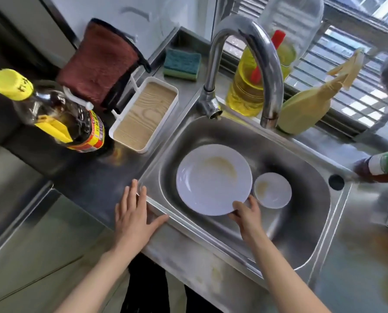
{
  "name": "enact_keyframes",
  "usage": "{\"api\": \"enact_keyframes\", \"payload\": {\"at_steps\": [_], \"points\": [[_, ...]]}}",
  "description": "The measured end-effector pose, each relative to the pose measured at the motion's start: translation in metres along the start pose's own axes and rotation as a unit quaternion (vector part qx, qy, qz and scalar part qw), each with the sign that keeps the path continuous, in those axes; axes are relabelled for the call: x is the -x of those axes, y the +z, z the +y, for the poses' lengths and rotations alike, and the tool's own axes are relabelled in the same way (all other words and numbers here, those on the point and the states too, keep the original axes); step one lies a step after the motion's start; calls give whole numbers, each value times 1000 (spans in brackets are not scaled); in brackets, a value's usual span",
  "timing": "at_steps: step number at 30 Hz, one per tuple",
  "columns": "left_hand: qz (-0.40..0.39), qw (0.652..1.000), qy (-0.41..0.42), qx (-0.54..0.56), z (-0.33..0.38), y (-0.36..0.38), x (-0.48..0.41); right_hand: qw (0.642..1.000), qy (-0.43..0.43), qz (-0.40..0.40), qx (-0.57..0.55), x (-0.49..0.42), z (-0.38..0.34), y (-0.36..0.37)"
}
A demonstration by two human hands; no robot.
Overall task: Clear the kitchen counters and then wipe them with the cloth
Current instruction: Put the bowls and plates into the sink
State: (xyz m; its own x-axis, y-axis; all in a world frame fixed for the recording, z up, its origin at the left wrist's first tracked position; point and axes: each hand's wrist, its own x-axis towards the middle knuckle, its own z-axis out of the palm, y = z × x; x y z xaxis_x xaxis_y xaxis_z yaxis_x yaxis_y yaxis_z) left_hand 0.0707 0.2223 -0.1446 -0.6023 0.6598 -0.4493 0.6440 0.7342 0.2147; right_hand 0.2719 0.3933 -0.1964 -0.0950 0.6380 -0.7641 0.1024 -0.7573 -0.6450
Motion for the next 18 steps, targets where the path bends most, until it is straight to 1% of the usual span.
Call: {"api": "enact_keyframes", "payload": {"at_steps": [6, 11, 13, 14, 18], "points": [[-27, 999, -15, -9, 3, -3, 2, 999, 29, -18, -11, -32, 23, 11], [-13, 1000, -12, -1, -1, 4, 0, 999, 45, -7, 5, -56, 39, 2], [-9, 1000, -8, 0, -3, 6, 0, 998, 50, -13, 47, -64, 44, 0], [-10, 1000, -8, 1, -4, 8, 0, 994, 52, -19, 89, -68, 45, 0], [3, 1000, -4, 14, -4, 11, -1, 967, 70, -39, 242, -74, 48, -1]]}}
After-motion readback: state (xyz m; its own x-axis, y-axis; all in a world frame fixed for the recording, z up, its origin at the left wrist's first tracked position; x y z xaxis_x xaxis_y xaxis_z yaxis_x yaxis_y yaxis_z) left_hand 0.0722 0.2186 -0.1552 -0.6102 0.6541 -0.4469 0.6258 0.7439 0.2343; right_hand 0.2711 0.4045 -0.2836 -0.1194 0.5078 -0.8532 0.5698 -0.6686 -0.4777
